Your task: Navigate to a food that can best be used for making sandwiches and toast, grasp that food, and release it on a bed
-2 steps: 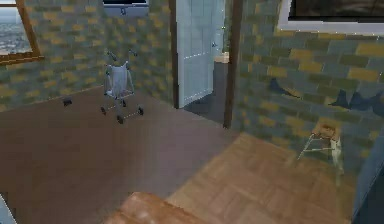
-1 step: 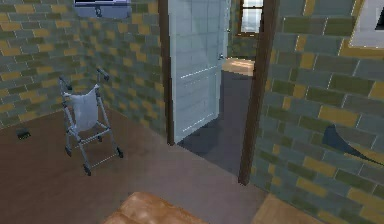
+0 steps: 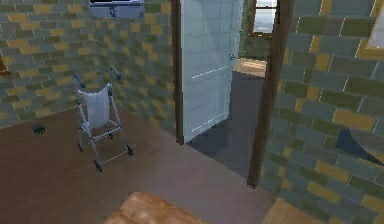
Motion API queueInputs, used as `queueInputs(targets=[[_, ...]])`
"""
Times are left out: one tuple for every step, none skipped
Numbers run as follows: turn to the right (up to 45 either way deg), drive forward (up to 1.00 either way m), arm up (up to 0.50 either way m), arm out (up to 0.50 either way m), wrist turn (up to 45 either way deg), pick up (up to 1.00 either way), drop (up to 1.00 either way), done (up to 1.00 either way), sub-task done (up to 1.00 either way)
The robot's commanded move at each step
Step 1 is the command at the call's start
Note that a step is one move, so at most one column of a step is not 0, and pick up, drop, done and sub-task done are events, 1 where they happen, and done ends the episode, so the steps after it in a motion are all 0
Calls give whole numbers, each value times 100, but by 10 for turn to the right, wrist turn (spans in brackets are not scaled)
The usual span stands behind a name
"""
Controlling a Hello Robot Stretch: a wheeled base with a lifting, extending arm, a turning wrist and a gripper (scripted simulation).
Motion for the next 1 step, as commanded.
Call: queueInputs(targets=[[0,100,0,0,0,0,0,0,0]])
